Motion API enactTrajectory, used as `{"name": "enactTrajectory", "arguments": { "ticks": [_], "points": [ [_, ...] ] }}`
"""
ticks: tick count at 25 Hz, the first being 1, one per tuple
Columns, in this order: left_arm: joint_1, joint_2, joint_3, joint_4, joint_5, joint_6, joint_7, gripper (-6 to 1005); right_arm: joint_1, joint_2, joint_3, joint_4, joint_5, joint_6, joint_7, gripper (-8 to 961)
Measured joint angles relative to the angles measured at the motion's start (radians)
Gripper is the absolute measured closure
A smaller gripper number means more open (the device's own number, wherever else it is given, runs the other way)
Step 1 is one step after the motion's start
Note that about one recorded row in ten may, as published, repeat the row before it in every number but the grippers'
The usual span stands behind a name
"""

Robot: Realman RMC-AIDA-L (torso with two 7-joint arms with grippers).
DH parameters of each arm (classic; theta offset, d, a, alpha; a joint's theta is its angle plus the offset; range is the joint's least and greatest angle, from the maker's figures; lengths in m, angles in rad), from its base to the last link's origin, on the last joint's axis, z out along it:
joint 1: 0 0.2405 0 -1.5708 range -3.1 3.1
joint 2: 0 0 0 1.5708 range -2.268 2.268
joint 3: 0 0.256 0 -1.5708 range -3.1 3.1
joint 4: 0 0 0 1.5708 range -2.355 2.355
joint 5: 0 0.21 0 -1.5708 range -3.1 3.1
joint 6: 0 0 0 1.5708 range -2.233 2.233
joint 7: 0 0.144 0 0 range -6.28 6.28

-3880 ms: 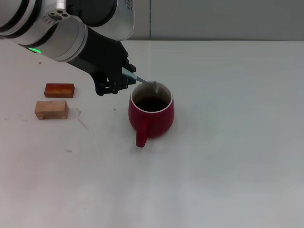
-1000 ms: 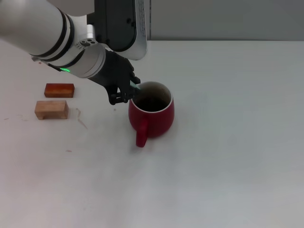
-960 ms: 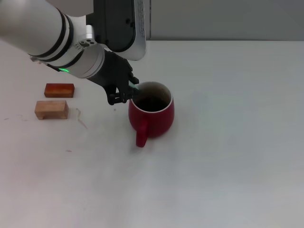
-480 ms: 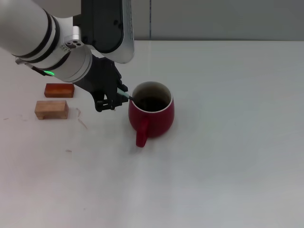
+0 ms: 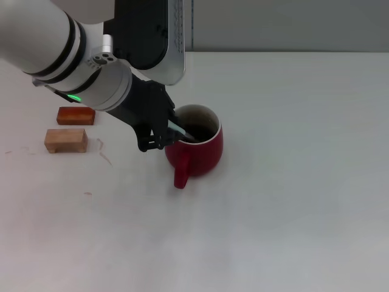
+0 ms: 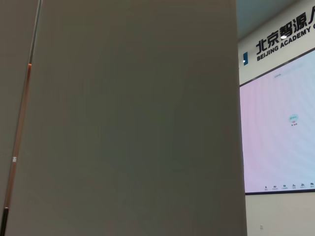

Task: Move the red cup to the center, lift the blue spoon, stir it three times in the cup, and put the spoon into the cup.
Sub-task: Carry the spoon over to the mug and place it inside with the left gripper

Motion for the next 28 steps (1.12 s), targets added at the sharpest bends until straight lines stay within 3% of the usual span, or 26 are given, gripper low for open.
{"name": "enactTrajectory", "arguments": {
  "ticks": [8,14,28],
  "points": [
    [0.001,-0.002,0.017,-0.026,-0.065,-0.093,0.018,830,0.000,-0.001,0.000,0.001,0.000,0.000,0.000,412],
    [0.017,-0.001,0.065,-0.068,-0.037,-0.189,0.010,830,-0.002,-0.001,0.000,0.001,0.000,0.001,0.000,412],
    [0.037,0.001,0.075,-0.041,0.066,-0.167,-0.019,830,0.008,-0.001,0.000,0.001,0.000,0.002,0.000,412]
  ]
}}
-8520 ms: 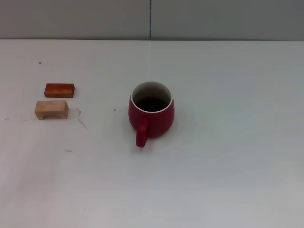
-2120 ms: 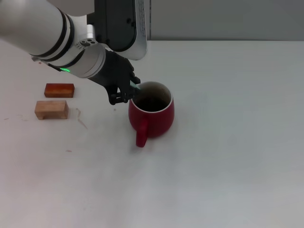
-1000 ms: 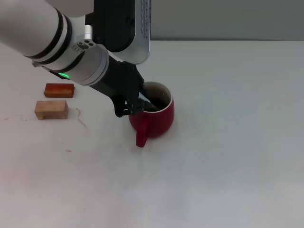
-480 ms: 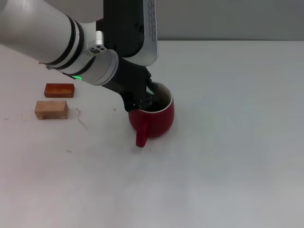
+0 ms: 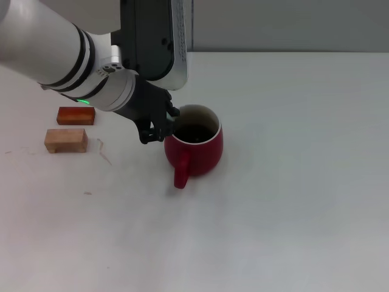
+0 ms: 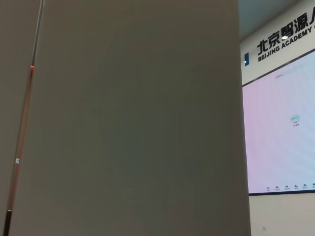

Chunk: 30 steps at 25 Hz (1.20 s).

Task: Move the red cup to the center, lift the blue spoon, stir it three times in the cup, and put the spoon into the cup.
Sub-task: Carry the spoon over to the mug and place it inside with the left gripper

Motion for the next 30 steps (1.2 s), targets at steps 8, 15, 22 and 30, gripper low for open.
{"name": "enactTrajectory", "arguments": {
  "ticks": [8,15,22,30],
  "points": [
    [0.005,0.001,-0.004,0.058,-0.003,0.080,-0.002,830,0.004,-0.001,-0.002,0.000,0.000,0.005,0.000,412],
    [0.009,0.000,0.004,0.071,-0.065,0.089,0.003,830,0.004,-0.001,-0.011,0.001,0.000,0.005,0.000,412],
    [0.009,-0.002,0.007,0.051,-0.146,0.046,0.018,830,0.000,0.000,-0.012,0.000,0.000,0.000,0.000,412],
    [0.009,-0.002,0.020,0.023,-0.151,-0.040,0.019,829,-0.004,0.000,-0.012,0.000,0.000,-0.006,0.000,412]
  ]
}}
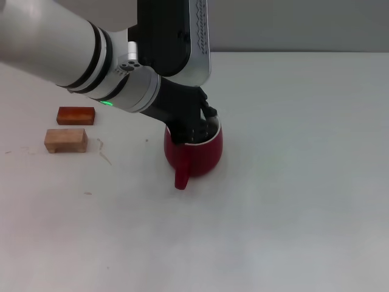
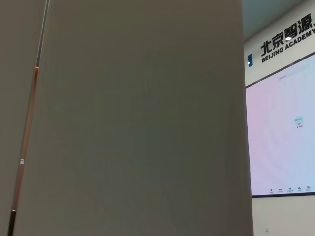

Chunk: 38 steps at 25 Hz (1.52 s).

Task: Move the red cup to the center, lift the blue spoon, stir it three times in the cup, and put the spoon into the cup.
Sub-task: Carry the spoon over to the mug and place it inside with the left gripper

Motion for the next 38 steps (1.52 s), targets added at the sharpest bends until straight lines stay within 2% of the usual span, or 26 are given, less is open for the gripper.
{"name": "enactTrajectory", "arguments": {
  "ticks": [6,13,18,28,38],
  "points": [
    [0.002,0.001,0.001,-0.021,0.014,-0.054,-0.006,829,-0.002,0.001,0.000,-0.004,0.000,-0.010,0.000,412],
    [0.005,0.003,-0.011,-0.038,0.070,-0.060,-0.011,829,-0.003,0.002,0.000,-0.004,0.000,-0.011,0.000,412],
    [0.010,0.006,-0.022,-0.035,0.098,-0.041,-0.017,829,-0.003,0.001,0.000,-0.003,0.000,-0.011,0.000,412],
    [0.010,0.007,-0.050,0.010,0.107,0.076,-0.020,829,0.002,0.000,0.000,-0.002,0.000,-0.011,0.000,412],
    [0.002,0.003,-0.045,0.017,0.071,0.122,-0.018,829,0.003,0.000,0.000,0.001,0.000,-0.011,0.000,412]
  ]
}}
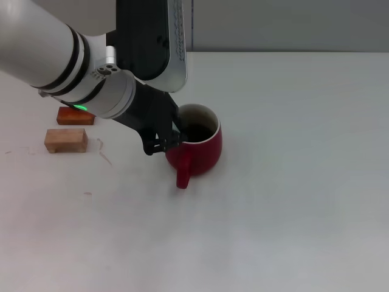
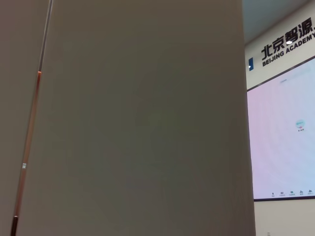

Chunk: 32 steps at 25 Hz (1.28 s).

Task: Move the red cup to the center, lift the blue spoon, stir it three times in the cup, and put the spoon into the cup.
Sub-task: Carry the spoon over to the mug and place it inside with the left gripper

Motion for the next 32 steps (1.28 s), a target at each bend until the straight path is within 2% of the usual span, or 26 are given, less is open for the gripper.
{"name": "enactTrajectory", "arguments": {
  "ticks": [7,13,28,32],
  "points": [
    [-0.003,-0.001,-0.004,-0.007,-0.088,-0.035,0.021,829,0.000,0.000,0.000,0.000,0.000,0.000,0.000,412],
    [0.021,-0.001,0.036,-0.048,-0.103,-0.181,0.025,829,0.000,0.001,0.000,0.000,0.000,0.000,0.000,412],
    [0.003,-0.001,0.038,-0.063,-0.012,-0.177,-0.038,829,0.001,-0.002,0.000,-0.005,0.000,0.000,0.000,411],
    [0.004,-0.001,0.042,-0.062,-0.008,-0.177,-0.039,691,0.003,-0.003,0.000,-0.005,0.000,0.000,0.000,411]
  ]
}}
